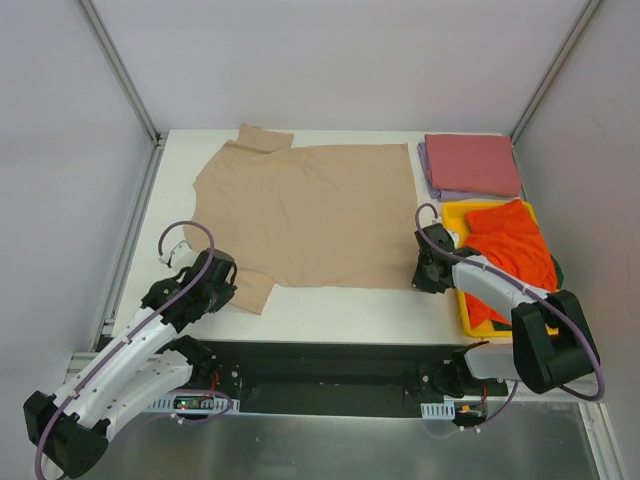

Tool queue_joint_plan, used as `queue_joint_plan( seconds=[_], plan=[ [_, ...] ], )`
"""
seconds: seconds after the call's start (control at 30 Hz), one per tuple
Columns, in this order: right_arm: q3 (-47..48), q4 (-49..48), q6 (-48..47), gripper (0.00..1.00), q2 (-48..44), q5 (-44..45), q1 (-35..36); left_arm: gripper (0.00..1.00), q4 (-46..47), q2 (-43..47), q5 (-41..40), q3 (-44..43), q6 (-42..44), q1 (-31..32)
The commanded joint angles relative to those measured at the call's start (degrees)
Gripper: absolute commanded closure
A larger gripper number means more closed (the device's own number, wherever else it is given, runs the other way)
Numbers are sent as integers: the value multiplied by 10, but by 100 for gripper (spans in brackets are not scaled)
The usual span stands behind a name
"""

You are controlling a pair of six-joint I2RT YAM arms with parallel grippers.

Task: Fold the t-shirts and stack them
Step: Grap the side of the flattened tshirt closest away from the robot with both arms, then fold the flattened tshirt in 1/3 of the way

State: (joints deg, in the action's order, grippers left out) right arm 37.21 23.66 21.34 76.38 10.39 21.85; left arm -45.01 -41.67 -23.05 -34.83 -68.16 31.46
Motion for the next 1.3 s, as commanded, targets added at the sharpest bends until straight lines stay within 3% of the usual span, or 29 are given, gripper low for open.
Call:
queue_joint_plan(
  seconds=[0.0, 0.17, 0.4, 0.73, 0.93, 1.27],
  plan=[
    [-30, 17, -19, 100, -33, -26, 14, 100, -74, 55, 6, 12, -22, -2],
    [-57, 31, -21, 100, -83, -60, 25, 100, -81, 106, 35, 30, -30, -2],
    [-16, 56, -31, 100, -98, -53, 24, 100, -16, 63, 30, 6, -13, -2],
    [98, 66, -67, 100, -25, -71, -2, 100, 112, -110, 1, -118, 91, -33],
    [176, 68, -94, 100, 15, -88, -36, 100, 192, -215, 94, -182, 130, -125],
    [304, 78, -134, 100, 116, -98, -85, 100, 237, -339, 40, -296, 167, -163]
  ],
)
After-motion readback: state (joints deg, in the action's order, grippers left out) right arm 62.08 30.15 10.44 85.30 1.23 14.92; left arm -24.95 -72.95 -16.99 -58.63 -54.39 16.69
